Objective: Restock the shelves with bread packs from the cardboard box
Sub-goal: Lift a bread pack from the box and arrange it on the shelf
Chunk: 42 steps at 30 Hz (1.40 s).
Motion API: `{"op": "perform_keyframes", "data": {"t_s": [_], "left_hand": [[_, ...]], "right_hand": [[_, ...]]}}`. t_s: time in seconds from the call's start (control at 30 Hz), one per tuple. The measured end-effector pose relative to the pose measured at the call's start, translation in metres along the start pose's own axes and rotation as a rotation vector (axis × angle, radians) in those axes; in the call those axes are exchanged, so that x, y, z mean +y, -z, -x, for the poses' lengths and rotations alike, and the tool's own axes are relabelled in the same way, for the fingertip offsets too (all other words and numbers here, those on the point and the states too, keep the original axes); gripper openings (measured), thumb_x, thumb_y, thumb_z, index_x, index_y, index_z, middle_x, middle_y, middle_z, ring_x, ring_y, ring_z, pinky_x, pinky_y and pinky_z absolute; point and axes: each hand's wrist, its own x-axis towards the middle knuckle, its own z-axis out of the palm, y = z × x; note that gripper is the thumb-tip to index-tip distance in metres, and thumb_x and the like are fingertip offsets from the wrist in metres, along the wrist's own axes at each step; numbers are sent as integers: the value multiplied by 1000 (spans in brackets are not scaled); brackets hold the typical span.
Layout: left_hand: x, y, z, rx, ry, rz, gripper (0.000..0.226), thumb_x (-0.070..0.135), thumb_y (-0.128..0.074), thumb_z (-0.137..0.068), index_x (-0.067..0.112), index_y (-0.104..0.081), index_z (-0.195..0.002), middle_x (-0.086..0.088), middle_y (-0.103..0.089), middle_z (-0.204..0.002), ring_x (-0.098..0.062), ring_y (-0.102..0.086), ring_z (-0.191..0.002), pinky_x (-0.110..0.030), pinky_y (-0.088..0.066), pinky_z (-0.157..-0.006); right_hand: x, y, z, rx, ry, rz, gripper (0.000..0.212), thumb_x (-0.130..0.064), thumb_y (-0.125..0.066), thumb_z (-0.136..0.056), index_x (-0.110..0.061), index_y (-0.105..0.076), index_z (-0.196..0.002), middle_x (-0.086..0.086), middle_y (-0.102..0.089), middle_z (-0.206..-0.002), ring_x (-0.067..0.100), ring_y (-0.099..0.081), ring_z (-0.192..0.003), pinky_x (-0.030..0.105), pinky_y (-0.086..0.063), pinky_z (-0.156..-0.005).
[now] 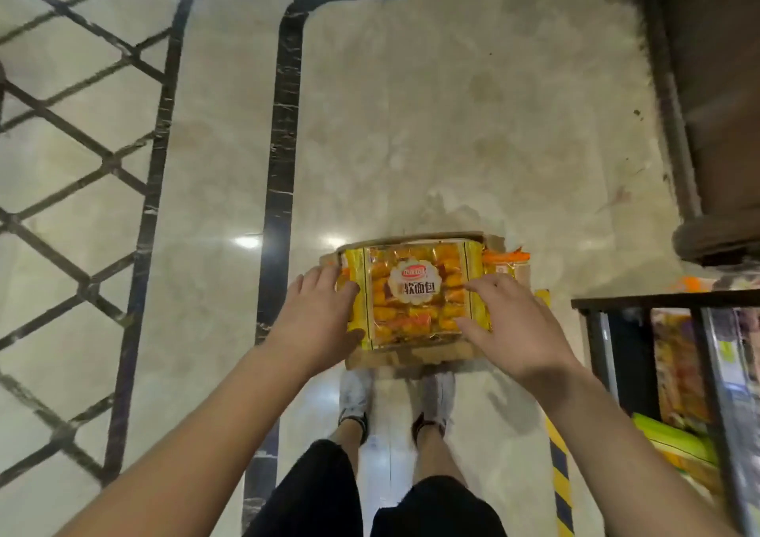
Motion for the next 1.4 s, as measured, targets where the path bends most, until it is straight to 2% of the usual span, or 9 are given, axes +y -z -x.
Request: {"op": "perform_keyframes", "data": {"t_s": [0.2, 0.43, 0.57, 0.67, 0.8, 0.93, 1.1, 1.27, 1.4], "left_hand": [[9, -80, -83, -46, 56, 84, 70, 52, -67, -95, 23, -44, -154, -9, -32, -161, -32, -23, -153, -47, -28, -123], [-1, -160, -157, -15, 201, 368, 96, 50, -75, -91, 18, -21, -164, -14, -30, -165, -37, -30, -152, -53, -32, -122], [-13, -193, -194, -23, 334, 613, 103, 52, -77, -89, 19, -17, -166, -12, -29, -168, -37, -31, -154, -57, -34, -121], [-21, -214, -216, -46, 383, 745, 106, 64, -77, -80, 22, -24, -161, -10, -43, -160, -38, -45, -146, -58, -44, -116], [-20, -232, -235, -21, 461, 875, 86, 48, -79, -89, 14, -34, -154, -12, -54, -150, -37, -54, -137, -53, -48, -109], [-23, -243, -247, 34, 569, 969, 81, 53, -79, -86, 17, -42, -149, -10, -59, -144, -37, -60, -130, -56, -51, -106], [-20, -251, -253, -15, 645, 1191, 78, 49, -81, -87, 17, -46, -149, -3, -63, -142, -32, -62, -128, -43, -47, -92], [-11, -249, -244, -88, 687, 1400, 75, 44, -93, -74, 21, -60, -138, -3, -72, -130, -28, -69, -115, -37, -52, -84], [-14, -242, -225, -143, 611, 1556, 70, 36, -92, -63, 24, -67, -127, -3, -78, -116, -28, -74, -106, -48, -58, -93]], "right_hand": [[58, -75, -65, 6, -34, -63, 52, -35, -71, -93, -17, -60, -139, 6, -56, -142, 27, -53, -131, 45, -47, -107], [112, -128, -119, -114, -170, -87, 55, -44, -66, -96, -29, -51, -146, 1, -48, -149, 23, -48, -133, 41, -46, -103], [131, -156, -149, -158, -278, -175, 69, -52, -70, -91, -34, -40, -150, 2, -50, -146, 25, -53, -129, 49, -50, -101], [141, -175, -170, -167, -355, -224, 79, -59, -70, -87, -34, -33, -153, 0, -49, -149, 26, -52, -133, 55, -49, -103], [148, -193, -193, -148, -473, -390, 77, -50, -73, -90, -24, -36, -153, 4, -52, -148, 27, -51, -135, 43, -46, -101], [152, -202, -207, -128, -539, -476, 72, -46, -73, -92, -18, -39, -148, 6, -54, -142, 30, -51, -133, 35, -41, -89], [151, -213, -217, -125, -601, -666, 76, -45, -78, -87, -16, -42, -147, 6, -55, -144, 31, -50, -137, 43, -43, -105], [154, -210, -214, -128, -657, -733, 86, -47, -83, -81, -16, -42, -150, 4, -55, -146, 31, -50, -138, 47, -43, -106], [159, -196, -200, -187, -640, -897, 59, -46, -81, -82, -29, -60, -134, -13, -65, -111, 16, -59, -110, 38, -45, -92]]}}
